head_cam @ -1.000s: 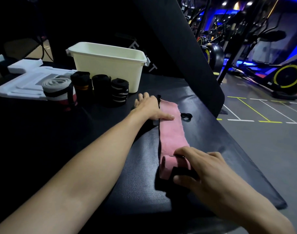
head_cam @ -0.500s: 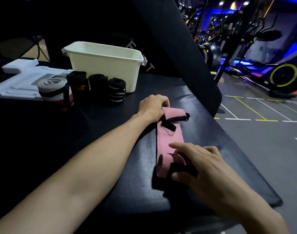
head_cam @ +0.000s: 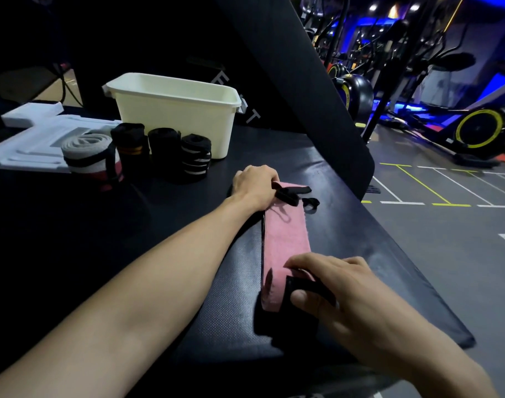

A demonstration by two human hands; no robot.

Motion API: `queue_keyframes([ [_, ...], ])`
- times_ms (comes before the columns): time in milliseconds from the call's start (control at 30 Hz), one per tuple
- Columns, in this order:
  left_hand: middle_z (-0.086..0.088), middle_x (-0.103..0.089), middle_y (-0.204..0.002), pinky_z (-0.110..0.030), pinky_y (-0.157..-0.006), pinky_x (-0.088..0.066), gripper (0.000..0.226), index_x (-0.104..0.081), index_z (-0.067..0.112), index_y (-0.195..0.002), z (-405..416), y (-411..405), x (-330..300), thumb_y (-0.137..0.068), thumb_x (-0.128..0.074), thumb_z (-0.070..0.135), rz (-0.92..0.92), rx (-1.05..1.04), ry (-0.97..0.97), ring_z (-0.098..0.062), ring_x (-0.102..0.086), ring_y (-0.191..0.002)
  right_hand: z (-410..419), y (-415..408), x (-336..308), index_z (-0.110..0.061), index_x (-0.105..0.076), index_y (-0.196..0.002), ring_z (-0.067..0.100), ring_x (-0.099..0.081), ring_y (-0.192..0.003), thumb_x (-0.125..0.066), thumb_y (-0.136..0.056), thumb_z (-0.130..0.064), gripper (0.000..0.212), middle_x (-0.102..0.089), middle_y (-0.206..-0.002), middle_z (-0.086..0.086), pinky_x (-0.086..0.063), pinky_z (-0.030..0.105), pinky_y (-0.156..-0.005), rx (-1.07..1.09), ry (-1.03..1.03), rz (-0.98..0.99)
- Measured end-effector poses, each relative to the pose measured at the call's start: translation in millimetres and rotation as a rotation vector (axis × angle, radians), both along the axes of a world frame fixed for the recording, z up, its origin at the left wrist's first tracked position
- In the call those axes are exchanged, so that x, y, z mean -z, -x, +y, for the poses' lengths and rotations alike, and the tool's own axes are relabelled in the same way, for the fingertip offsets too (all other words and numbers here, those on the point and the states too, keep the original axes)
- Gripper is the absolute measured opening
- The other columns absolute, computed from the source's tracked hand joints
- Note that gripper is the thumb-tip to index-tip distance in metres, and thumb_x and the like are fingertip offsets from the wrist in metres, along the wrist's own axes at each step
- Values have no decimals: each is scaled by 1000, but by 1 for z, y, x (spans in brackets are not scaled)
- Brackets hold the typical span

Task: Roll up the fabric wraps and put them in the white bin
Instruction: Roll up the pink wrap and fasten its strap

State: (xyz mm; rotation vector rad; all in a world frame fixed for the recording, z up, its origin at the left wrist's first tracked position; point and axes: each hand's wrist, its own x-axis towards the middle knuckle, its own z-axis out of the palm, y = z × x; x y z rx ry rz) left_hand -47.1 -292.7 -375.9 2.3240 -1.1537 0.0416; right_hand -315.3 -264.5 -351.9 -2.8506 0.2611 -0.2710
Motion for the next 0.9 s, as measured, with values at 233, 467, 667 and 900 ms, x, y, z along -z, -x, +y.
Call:
queue_keyframes([
  [233, -6, -72, -114, -43, -95, -41, 54, -51, 18, -120, -9, -5, 6, -86, -71, 55, -55, -126, 52, -31, -63, -114, 5, -8, 1, -41, -52, -127, 7, -38, -110, -17, -91, -65, 55, -41, -118, -25, -35, 37, -95, 16, 80, 8],
  [467, 1, -66, -116, -35, -88, -42, 24, -62, 26, -100, -9, -6, 4, -88, -74, 43, -47, -59, 84, -24, -61, -112, 1, -16, 11, -41, -51, -134, 8, -53, -93, -30, -101, -48, 39, -56, -105, -21, -39, 37, -85, 71, 142, -114],
  [667, 4, -74, -112, -37, -91, -47, 20, -78, 27, -100, -10, -5, 2, -93, -68, 43, -33, 2, 39, -24, -65, -112, 0, -27, 16, -39, -45, -110, 3, -50, -84, -26, -99, -46, 23, -62, -87, -19, -29, 31, -88, 164, 130, -168],
  [900, 1, -48, -133, -49, -106, -36, 82, -62, 21, -91, 14, -22, -20, -61, -51, 96, 129, 338, -436, -29, -37, -126, -4, -37, 16, -29, -59, -96, 16, -52, -87, -26, -101, -46, 37, -57, -93, -15, -42, 40, -81, 167, 100, -201],
])
